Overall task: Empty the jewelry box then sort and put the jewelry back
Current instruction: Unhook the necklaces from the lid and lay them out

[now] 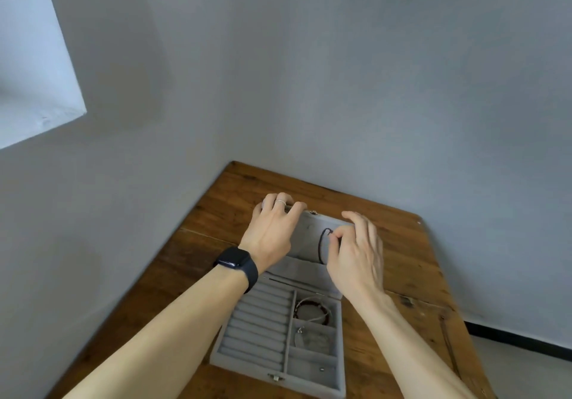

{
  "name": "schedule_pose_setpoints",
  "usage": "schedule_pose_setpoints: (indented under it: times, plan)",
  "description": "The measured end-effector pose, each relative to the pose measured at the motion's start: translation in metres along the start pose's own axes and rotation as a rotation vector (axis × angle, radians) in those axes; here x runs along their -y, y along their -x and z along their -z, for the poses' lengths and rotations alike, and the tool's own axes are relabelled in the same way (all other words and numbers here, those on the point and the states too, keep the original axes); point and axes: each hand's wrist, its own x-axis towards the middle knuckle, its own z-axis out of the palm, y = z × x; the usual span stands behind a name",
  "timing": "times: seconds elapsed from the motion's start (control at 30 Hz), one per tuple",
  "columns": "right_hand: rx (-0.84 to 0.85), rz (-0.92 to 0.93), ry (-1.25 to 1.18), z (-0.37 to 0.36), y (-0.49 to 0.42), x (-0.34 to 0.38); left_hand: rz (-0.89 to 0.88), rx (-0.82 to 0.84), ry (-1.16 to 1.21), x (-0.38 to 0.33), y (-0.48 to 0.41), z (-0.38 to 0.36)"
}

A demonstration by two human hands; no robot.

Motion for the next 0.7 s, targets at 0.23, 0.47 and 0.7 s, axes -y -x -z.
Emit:
schedule_pose_setpoints:
  times: [0.23, 0.47, 0.7]
  plan:
    - [-0.047, 0.031, -0.110, 0.042, -0.014, 0.006, 0.015, 0.052, -0.001, -0.004, 0.008, 0.013]
    - [-0.163, 0.114, -0.143, 0.090, -0.032, 0.013, -0.008, 0.034, 0.090, -0.026, 0.010, 0.053]
    - [-0.215, 0.131, -0.144, 0.150, -0.040, 0.023, -0.159, -0.004, 0.466, -0.083, -0.001, 0.136]
